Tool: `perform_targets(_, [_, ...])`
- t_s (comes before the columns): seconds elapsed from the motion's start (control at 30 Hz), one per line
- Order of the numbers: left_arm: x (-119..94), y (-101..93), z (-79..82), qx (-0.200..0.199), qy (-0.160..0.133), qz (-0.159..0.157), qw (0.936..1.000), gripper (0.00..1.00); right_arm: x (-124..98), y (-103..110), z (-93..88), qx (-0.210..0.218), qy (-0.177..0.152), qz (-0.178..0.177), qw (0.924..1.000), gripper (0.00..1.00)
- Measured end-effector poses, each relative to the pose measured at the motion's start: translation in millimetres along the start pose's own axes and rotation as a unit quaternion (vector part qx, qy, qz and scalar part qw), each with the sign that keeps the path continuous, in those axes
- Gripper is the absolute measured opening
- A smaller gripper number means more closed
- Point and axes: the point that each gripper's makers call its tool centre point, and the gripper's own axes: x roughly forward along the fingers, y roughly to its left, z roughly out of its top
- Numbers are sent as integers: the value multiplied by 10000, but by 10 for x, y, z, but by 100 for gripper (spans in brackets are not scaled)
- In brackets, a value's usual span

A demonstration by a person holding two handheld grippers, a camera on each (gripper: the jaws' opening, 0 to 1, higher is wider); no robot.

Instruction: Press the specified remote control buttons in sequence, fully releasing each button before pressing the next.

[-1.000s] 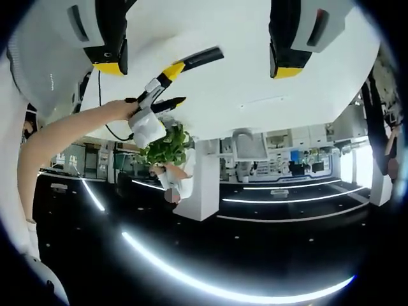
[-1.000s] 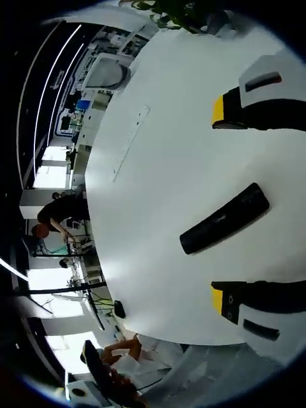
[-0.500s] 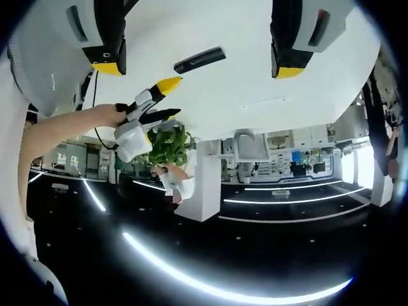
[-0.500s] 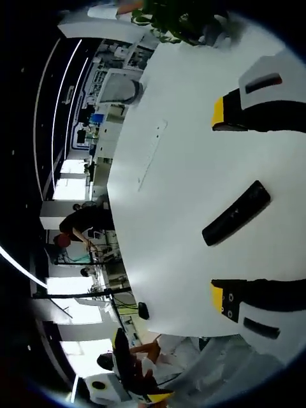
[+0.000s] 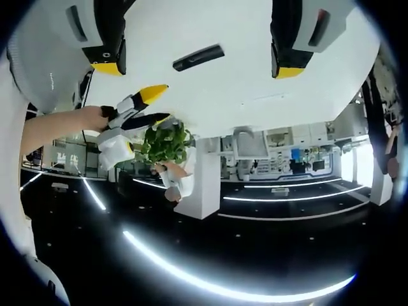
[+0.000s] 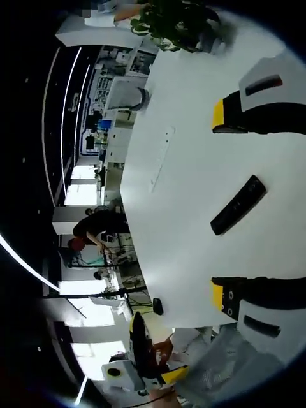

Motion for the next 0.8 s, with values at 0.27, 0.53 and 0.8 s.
perform_targets(0.27, [-12,0,-6,70,40,16,10000,94,-90,-9,-3,-143,-7,-107,9998,95])
perform_targets(0.53, [-21,18,12,-4,-6,56,10000,94,-175,-38,-16,-48,-49,-178,9998,94])
perform_targets(0.8, [-27,40,-26,-80,75,74,9999,94,-348,-50,-55,159,-130,-324,9993,94])
